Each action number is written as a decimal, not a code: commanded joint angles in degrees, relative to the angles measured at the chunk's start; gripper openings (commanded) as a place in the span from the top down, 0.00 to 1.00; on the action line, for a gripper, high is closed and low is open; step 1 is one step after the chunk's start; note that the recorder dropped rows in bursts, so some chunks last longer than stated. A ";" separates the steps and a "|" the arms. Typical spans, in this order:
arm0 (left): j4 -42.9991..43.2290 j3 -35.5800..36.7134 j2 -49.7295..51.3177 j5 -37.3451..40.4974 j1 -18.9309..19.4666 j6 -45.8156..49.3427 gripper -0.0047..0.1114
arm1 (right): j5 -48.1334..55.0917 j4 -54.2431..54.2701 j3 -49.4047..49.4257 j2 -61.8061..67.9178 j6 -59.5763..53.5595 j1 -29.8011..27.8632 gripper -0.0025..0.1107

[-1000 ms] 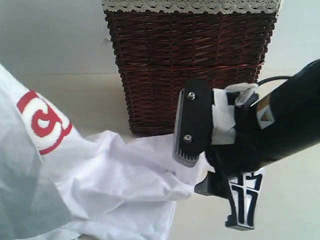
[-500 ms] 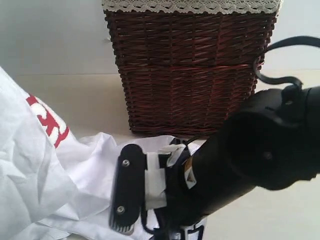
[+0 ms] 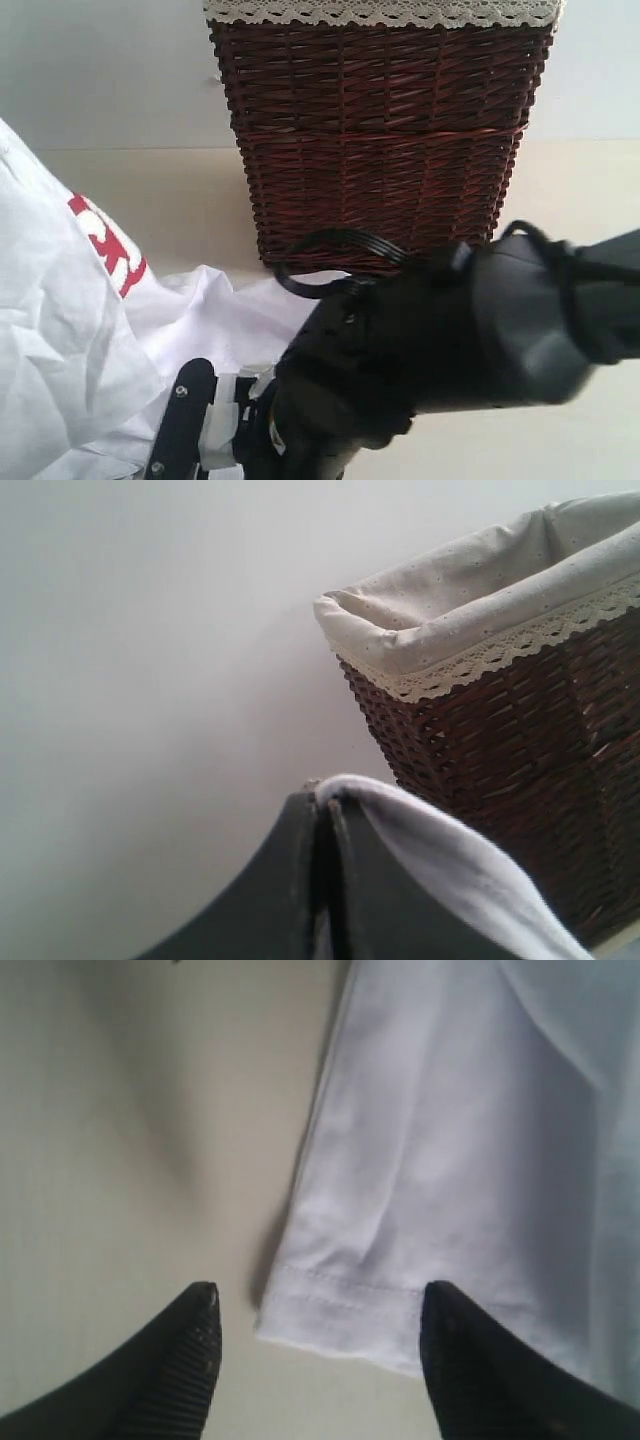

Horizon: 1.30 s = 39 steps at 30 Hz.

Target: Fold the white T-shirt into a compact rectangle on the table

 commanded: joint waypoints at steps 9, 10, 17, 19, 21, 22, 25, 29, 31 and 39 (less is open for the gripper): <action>-0.33 -0.60 -0.46 -0.88 0.06 -0.40 0.96 | 7.44 -2.31 -5.90 8.00 3.21 0.11 0.51; -0.33 -0.60 -0.46 -0.88 0.06 -0.28 0.96 | 7.90 -2.91 -5.90 8.72 3.21 0.11 0.52; -0.33 -0.60 -0.46 1.48 0.06 1.24 0.96 | 14.33 -9.00 -5.90 8.00 3.39 0.11 0.98; -0.45 -0.60 -0.46 4.73 0.06 1.24 0.96 | 16.80 -14.54 -5.90 4.76 6.33 0.11 0.98; -0.45 -0.60 -0.46 8.56 0.06 1.33 0.96 | 20.90 -20.80 -5.90 0.37 11.09 0.11 0.98; 0.37 -0.60 -0.46 11.04 0.06 1.33 0.96 | 23.60 -25.22 -5.90 -3.04 14.16 0.11 0.98; 3.12 -0.60 -1.14 15.48 0.06 1.33 0.96 | 28.23 -31.13 -5.90 -12.92 18.02 -0.75 0.98; 5.36 -0.60 -2.61 16.59 0.06 4.80 0.96 | 30.18 -35.68 -5.90 -27.14 20.97 -5.54 0.98; 8.19 -0.60 -3.15 15.21 0.06 6.78 0.96 | 31.53 -40.60 -5.90 -33.97 24.62 -7.46 0.98; 18.11 -1.97 -3.95 0.77 0.06 11.18 0.96 | 31.88 -55.52 -5.90 -43.52 29.91 -8.79 0.98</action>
